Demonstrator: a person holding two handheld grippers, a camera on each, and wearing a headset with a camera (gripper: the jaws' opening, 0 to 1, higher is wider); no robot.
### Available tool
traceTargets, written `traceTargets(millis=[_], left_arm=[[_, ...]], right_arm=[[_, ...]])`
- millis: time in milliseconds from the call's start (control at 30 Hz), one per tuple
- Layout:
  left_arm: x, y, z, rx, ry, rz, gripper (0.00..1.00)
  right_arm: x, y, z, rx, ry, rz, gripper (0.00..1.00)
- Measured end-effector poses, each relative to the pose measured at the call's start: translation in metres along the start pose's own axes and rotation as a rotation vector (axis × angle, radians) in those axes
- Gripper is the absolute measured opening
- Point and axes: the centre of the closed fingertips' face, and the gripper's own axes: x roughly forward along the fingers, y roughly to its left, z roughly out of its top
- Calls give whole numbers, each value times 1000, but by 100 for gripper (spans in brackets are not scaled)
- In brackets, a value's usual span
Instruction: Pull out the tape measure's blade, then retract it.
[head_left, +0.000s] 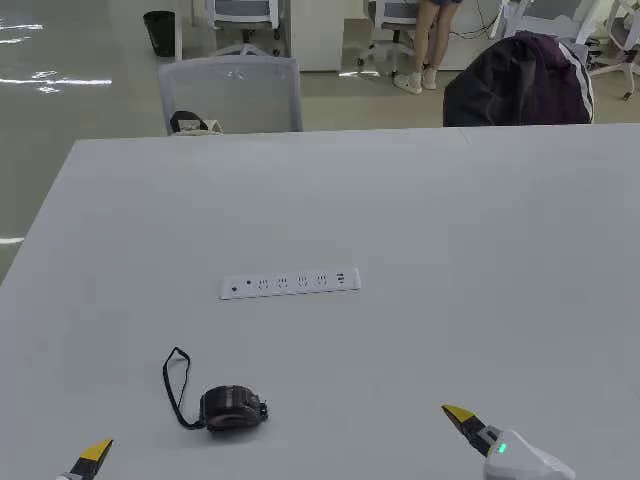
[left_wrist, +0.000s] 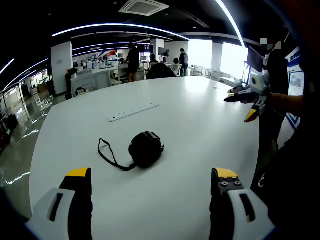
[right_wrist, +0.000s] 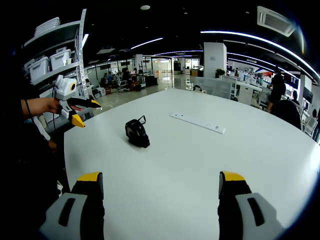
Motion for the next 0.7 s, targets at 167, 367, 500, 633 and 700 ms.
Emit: traceTargets(millis=[167,367,500,633,700], left_arm=[[2,-3,2,4,1,-2,99],[3,-5,7,10,-8,-5,99],[1,-7,10,12,-10,-4,99],[1,-5,10,9,-8,8,99],[2,-3,8,7,-6,8,99]], right_arm=[[0,0,0,2,1,2,98],[0,-2,0,1,1,3,98],[0,-2,0,-2,5,4,98],[1,0,0,-7,9,10,98],[1,0,-1,-8,13,14,98]])
